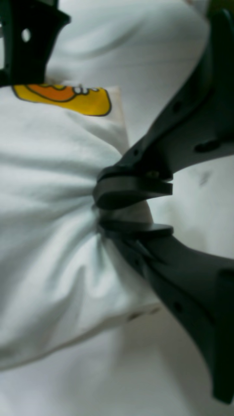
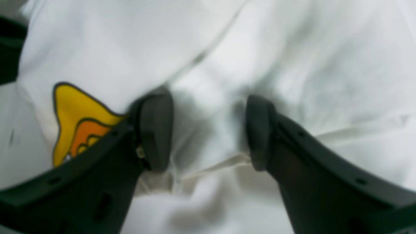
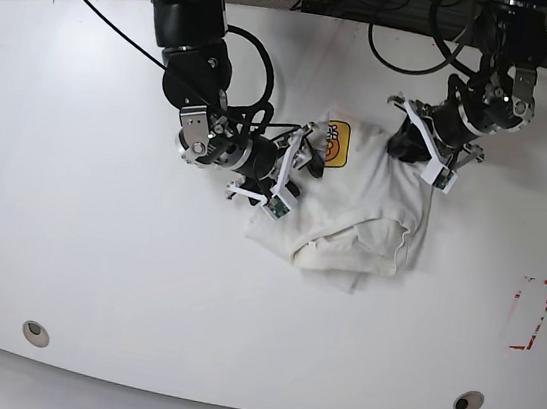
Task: Fold the T-shirt properly
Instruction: 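Fold the shirt edge with the right gripper toward the left gripper, then regrasp the shirt with both grippers at its two sides, then fold the shirt with the right gripper over toward the left gripper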
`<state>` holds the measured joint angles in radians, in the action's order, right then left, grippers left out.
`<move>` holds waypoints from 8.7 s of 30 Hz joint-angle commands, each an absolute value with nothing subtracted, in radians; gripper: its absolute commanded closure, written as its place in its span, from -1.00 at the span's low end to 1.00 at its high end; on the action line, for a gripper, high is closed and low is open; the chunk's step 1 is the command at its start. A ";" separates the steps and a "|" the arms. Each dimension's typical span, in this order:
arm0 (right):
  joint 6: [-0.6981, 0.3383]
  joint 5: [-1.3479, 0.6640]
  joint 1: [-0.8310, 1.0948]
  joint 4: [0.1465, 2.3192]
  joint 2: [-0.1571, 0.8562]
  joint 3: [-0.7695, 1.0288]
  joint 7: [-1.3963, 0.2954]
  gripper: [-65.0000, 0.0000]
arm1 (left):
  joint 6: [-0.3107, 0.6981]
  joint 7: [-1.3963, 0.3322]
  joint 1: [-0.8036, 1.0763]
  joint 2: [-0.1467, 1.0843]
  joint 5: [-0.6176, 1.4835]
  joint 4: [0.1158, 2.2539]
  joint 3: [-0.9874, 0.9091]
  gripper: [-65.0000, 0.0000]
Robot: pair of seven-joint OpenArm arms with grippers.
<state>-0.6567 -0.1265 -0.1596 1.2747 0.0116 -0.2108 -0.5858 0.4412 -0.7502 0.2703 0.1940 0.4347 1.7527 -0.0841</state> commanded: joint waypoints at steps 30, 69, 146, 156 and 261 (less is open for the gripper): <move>-0.680 -0.367 -0.120 1.781 -0.018 -0.013 -0.918 -0.06 | 0.449 -0.737 0.412 0.203 0.450 1.903 -0.081 0.65; -0.698 -0.404 -0.314 1.254 -0.133 0.039 -0.819 -0.29 | 0.449 -0.740 0.366 0.208 0.450 1.948 -0.082 0.65; -0.698 -0.404 -0.259 1.636 0.101 0.143 -0.987 -1.00 | 0.450 -0.742 0.272 0.229 0.450 1.975 -0.007 0.65; -0.698 -0.404 -0.110 1.890 0.033 0.137 -1.027 -1.00 | 0.449 -0.742 0.127 0.180 0.441 1.940 -0.008 0.65; -0.698 -0.394 0.008 1.583 0.062 -0.070 -0.829 0.53 | 0.446 -0.705 -0.231 0.087 0.441 1.323 0.093 0.65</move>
